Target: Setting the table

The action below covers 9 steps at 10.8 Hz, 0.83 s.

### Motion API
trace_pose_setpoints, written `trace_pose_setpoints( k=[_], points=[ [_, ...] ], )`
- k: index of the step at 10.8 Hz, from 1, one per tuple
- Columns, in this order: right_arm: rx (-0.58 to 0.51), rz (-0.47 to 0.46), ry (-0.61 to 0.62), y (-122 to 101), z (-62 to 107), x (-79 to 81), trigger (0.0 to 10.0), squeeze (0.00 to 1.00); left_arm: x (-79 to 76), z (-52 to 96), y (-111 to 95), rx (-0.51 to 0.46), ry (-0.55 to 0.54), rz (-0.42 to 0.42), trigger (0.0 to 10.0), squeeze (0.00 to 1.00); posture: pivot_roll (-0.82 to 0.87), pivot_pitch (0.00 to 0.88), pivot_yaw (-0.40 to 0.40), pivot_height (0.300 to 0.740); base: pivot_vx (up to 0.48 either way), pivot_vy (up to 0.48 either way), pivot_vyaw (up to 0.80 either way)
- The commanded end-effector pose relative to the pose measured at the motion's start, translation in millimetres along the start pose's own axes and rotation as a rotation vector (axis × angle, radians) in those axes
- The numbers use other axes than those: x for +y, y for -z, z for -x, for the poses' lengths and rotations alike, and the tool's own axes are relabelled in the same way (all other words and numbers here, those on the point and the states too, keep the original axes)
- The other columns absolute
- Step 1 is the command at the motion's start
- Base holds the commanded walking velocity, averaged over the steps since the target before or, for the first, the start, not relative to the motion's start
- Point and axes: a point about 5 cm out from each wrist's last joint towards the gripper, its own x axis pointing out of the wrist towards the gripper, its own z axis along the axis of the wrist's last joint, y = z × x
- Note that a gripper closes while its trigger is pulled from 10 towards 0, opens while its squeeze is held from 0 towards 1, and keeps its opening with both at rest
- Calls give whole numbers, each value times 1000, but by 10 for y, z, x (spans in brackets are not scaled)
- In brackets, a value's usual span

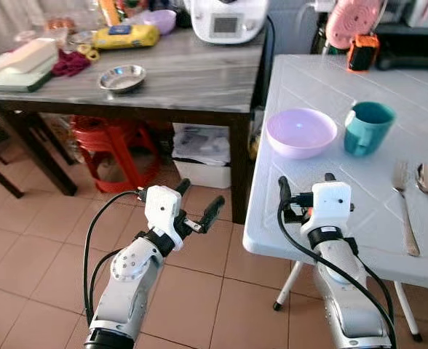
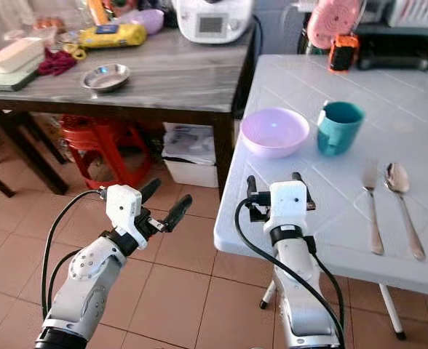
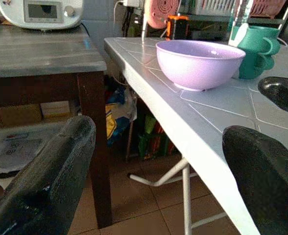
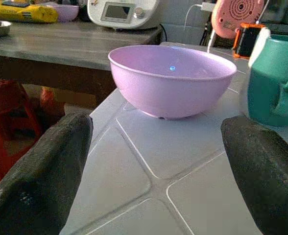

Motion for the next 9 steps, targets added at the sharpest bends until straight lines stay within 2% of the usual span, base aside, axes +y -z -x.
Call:
trace_pose_setpoints(
  k=[1,2,9],
  points=[
    [-9,-12,-7,-34,-2,14,10000,0,10,19,-15,-2,1,-10,10000,0,-114,71,119,740,0,0,0],
    [-7,-13,-8,-33,-5,17,10000,0,11,19,-14,-1,2,-10,10000,0,-113,70,119,740,0,0,0],
    [-6,-24,-11,-23,-9,41,10000,0,12,29,-11,3,13,-19,10000,0,-109,67,123,740,0,0,-637]
  ],
)
